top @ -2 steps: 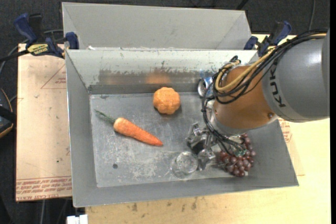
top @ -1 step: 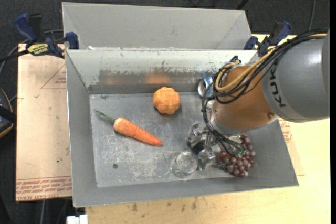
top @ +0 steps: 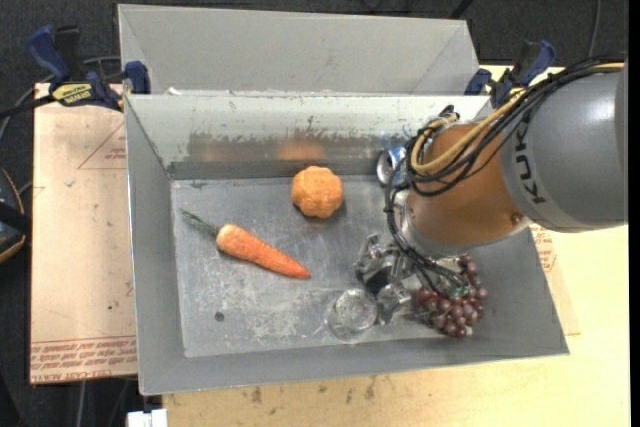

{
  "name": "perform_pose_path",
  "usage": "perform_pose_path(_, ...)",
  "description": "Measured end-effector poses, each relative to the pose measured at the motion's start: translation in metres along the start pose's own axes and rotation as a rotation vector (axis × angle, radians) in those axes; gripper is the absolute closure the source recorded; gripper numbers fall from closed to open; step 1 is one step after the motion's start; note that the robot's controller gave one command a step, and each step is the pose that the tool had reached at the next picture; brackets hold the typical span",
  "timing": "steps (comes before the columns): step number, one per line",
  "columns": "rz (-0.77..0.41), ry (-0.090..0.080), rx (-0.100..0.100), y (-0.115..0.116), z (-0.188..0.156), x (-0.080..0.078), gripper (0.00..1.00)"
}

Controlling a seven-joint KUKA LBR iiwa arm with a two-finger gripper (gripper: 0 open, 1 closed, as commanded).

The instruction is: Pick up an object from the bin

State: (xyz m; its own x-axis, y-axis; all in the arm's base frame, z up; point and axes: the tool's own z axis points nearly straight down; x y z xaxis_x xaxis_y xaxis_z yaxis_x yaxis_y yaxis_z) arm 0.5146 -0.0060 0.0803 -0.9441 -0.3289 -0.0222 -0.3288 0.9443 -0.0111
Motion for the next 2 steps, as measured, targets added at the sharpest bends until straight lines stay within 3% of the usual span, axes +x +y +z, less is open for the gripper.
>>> perform_pose_path(2,0.0,0.024,-0.013,0.0031,-0.0113,0.0035,1.0)
